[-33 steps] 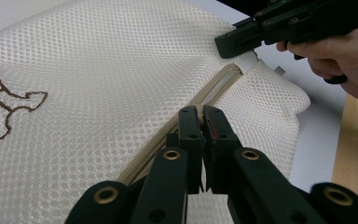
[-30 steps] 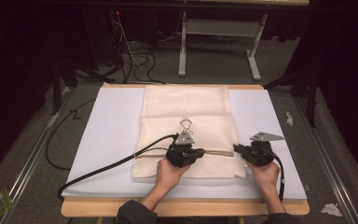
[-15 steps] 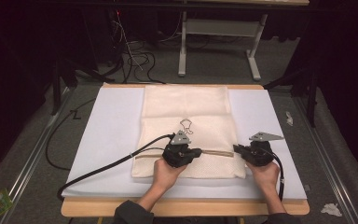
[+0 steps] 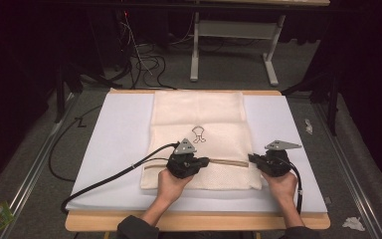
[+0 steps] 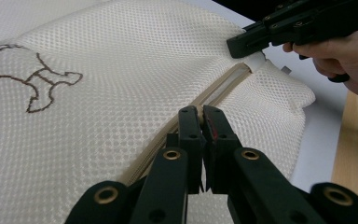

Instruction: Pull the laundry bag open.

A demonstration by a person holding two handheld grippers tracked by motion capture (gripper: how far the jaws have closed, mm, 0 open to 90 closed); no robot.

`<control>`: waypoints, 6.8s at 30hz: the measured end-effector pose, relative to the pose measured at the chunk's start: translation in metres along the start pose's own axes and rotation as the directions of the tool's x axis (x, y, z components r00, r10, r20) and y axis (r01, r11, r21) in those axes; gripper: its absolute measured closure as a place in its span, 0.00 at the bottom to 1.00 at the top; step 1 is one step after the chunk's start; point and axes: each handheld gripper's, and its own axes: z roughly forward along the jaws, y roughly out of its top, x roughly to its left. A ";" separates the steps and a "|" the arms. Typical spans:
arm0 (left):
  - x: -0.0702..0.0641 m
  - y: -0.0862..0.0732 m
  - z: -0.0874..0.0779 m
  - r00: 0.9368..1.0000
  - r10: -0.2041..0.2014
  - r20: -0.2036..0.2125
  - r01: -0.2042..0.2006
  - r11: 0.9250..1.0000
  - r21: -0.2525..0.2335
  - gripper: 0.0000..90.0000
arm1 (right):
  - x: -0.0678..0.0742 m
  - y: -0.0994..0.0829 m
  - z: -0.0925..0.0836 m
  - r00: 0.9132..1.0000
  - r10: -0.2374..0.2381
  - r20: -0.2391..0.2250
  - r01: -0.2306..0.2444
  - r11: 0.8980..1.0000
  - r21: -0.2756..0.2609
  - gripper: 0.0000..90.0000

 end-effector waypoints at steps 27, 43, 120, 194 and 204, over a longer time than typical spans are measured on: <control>0.013 -0.009 -0.004 0.999 -0.034 -0.012 0.034 0.999 0.005 0.97 | -0.004 -0.002 0.006 1.000 -0.021 0.012 0.021 1.000 0.017 0.98; 0.011 -0.007 -0.018 0.999 -0.035 -0.040 0.035 0.999 0.000 0.97 | -0.002 -0.005 0.005 1.000 -0.020 -0.016 0.020 1.000 0.006 0.98; 0.047 -0.032 -0.096 0.982 -0.103 -0.159 0.087 0.991 -0.101 0.97 | -0.003 -0.006 0.002 1.000 -0.017 0.014 0.017 1.000 0.019 0.98; 0.071 -0.046 -0.144 0.955 -0.168 -0.245 0.141 0.982 -0.122 0.97 | -0.011 -0.002 -0.009 1.000 -0.010 0.029 0.011 1.000 -0.008 0.98; 0.073 -0.052 -0.145 0.951 -0.152 -0.271 0.131 0.987 -0.094 0.97 | -0.010 0.001 -0.008 1.000 -0.006 0.019 0.006 1.000 -0.011 0.98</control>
